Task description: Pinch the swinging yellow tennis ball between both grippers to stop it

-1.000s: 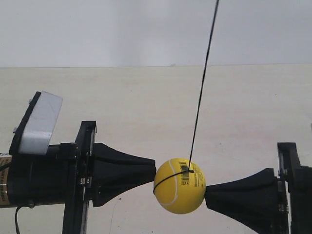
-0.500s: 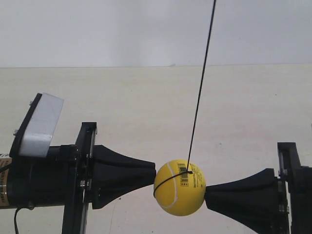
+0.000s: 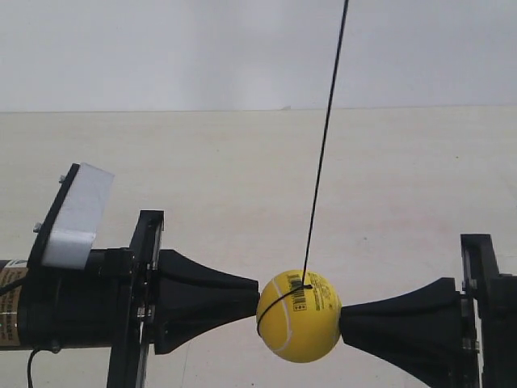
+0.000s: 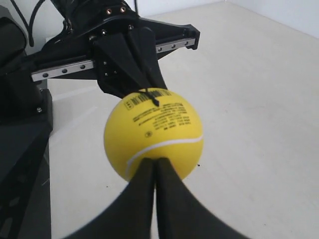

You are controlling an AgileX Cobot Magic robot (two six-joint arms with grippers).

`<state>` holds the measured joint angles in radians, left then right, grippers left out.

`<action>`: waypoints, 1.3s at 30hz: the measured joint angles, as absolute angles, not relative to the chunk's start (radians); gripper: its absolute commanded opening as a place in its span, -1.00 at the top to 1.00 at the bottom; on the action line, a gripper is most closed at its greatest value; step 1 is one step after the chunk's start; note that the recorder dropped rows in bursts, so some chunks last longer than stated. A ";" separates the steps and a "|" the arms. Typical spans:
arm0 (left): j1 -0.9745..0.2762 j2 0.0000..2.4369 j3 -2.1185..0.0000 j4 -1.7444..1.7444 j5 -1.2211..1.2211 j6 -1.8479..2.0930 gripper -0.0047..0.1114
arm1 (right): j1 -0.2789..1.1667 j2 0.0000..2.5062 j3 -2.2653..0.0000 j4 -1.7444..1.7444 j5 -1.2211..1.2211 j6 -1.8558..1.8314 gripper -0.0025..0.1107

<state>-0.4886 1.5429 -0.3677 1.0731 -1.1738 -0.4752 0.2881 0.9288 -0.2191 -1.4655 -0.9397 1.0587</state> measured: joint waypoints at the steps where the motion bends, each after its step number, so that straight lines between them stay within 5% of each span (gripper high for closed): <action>1: -0.489 1.543 -0.368 1.073 -1.174 -0.473 0.84 | 0.288 0.929 -0.219 -1.465 -0.936 1.058 0.96; 30: -0.490 1.541 -0.368 0.886 -0.967 -0.472 0.84 | 0.288 0.930 -0.219 -1.400 -0.568 1.167 0.96; 39: -0.490 1.374 -0.311 0.730 -0.877 -0.469 0.84 | 0.288 0.790 -0.219 -1.398 -0.553 1.196 0.96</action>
